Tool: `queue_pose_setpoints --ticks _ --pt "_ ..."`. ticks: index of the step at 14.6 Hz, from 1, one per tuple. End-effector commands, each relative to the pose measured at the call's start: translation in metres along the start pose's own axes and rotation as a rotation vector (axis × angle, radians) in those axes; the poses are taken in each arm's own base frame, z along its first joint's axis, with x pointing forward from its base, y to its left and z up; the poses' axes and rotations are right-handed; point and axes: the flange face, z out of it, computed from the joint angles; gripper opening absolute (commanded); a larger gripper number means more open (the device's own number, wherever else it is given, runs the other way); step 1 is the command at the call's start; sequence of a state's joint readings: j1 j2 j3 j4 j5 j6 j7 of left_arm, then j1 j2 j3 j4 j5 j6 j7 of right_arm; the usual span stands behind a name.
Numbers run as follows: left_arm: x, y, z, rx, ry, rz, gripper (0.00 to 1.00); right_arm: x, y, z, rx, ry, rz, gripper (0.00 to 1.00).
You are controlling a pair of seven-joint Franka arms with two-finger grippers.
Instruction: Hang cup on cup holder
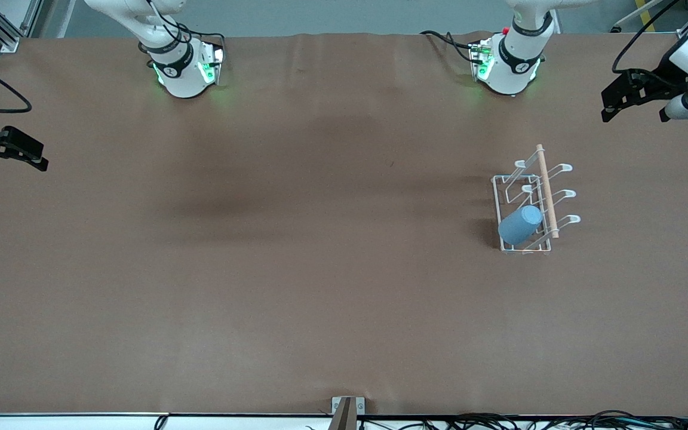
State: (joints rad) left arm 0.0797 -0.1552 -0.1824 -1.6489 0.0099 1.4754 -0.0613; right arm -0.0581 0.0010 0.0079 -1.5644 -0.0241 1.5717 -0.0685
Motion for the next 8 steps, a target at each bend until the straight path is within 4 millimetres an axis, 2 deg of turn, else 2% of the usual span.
queue_pose_setpoints --ticks 1,6,8 --pt "-0.003 -0.001 0.000 -0.016 0.017 0.005 1.00 -0.007 0.002 -0.005 0.011 0.014 0.017 1.00" --pt "-0.001 -0.006 -0.010 -0.016 0.031 0.001 1.00 -0.007 0.002 -0.002 0.011 0.005 0.017 1.00" --pt "0.002 -0.006 -0.007 -0.011 0.025 0.002 1.00 -0.007 0.002 -0.002 0.011 0.005 0.017 1.00"
